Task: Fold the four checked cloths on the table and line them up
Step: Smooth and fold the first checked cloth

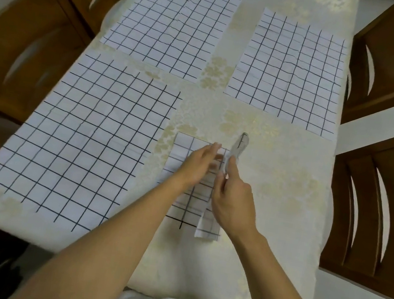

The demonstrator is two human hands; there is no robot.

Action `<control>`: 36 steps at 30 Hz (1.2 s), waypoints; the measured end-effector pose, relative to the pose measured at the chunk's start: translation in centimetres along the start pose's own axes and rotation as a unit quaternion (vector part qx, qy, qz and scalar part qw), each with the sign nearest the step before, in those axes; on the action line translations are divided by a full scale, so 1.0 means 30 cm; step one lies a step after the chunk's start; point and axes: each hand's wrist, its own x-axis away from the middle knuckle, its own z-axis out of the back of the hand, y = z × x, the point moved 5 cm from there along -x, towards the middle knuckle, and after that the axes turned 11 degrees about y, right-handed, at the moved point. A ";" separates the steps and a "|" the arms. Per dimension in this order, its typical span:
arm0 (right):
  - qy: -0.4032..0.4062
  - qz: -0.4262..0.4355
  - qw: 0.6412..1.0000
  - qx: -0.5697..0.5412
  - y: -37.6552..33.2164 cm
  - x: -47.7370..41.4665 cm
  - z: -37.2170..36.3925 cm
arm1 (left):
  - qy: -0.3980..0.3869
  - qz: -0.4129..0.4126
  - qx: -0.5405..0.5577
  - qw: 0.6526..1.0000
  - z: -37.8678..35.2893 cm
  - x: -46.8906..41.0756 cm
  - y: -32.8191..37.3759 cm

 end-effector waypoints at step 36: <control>-0.090 0.125 0.970 0.187 0.303 0.026 -0.249 | 0.218 -0.054 -0.238 0.945 0.288 -0.102 -0.130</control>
